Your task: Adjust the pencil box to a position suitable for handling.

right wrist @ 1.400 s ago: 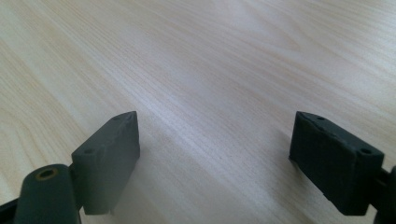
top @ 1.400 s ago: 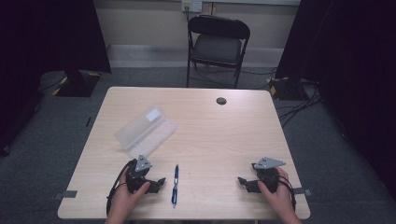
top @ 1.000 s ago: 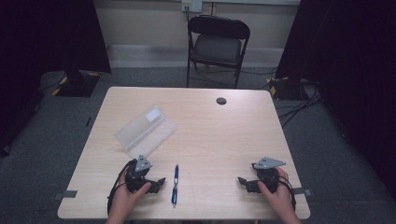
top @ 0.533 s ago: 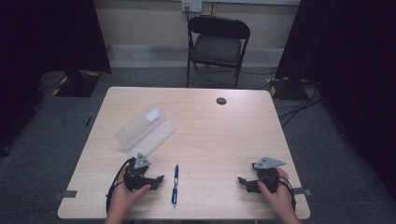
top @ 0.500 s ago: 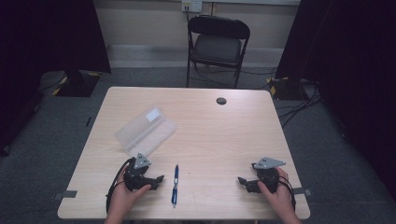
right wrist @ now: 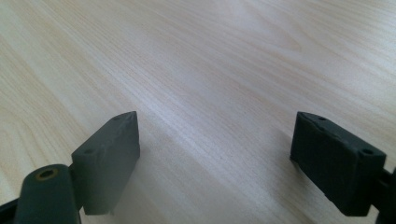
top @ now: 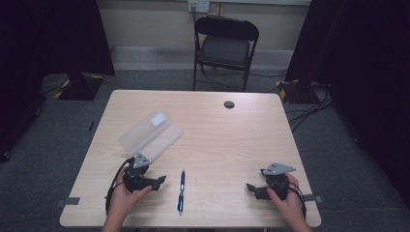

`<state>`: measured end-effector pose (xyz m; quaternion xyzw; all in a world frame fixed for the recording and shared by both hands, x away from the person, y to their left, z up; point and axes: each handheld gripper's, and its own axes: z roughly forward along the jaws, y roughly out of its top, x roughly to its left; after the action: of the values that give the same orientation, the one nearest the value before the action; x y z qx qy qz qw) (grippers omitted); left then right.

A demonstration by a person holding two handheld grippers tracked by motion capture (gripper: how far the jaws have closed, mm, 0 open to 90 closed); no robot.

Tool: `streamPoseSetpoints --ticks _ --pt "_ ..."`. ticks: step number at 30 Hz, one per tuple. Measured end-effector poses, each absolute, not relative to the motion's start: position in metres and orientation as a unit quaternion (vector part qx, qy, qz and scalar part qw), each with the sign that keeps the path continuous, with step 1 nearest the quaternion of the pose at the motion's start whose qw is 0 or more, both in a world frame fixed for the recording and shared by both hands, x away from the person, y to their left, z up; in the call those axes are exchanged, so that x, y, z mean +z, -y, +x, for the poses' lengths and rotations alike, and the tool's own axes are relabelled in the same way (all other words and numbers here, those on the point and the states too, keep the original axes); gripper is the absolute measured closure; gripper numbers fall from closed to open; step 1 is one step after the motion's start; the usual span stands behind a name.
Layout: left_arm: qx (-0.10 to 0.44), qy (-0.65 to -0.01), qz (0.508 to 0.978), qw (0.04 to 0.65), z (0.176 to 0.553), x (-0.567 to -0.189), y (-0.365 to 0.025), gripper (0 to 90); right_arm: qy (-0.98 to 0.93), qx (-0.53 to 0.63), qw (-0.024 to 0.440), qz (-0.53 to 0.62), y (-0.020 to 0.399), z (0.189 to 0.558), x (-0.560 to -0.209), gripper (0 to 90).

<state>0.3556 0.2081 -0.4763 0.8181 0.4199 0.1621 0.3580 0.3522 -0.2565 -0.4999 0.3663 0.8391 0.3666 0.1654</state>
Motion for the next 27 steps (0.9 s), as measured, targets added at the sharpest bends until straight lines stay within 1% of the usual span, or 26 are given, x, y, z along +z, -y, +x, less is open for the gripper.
streamPoseSetpoints --ticks 1,12,18,19,21,22,26,27 --pt "0.164 -0.421 0.814 0.364 0.356 -0.475 -0.208 16.7 -0.839 0.367 0.165 0.367 0.256 0.352 -0.500 14.8" --pt "0.171 -0.419 0.816 0.359 0.367 -0.471 -0.213 19.6 -0.839 0.367 0.165 0.367 0.256 0.352 -0.500 14.8" --pt "0.178 -0.422 0.810 0.366 0.383 -0.466 -0.215 22.2 -0.839 0.367 0.165 0.367 0.257 0.352 -0.500 14.8" --pt "0.174 -0.426 0.803 0.379 0.388 -0.467 -0.215 28.6 -0.839 0.367 0.165 0.367 0.257 0.352 -0.500 14.8" --pt "0.172 -0.433 0.801 0.377 0.395 -0.469 -0.213 29.5 -0.839 0.367 0.165 0.366 0.257 0.352 -0.500 14.8" --pt "0.178 -0.424 0.808 0.368 0.398 -0.469 -0.213 30.7 -0.839 0.367 0.165 0.367 0.257 0.352 -0.500 14.8" --pt "0.179 -0.428 0.807 0.365 0.405 -0.471 -0.209 37.2 -0.839 0.367 0.165 0.367 0.257 0.352 -0.500 14.8" --pt "0.181 -0.426 0.810 0.360 0.407 -0.471 -0.209 37.2 -0.839 0.367 0.165 0.367 0.257 0.352 -0.500 14.8"
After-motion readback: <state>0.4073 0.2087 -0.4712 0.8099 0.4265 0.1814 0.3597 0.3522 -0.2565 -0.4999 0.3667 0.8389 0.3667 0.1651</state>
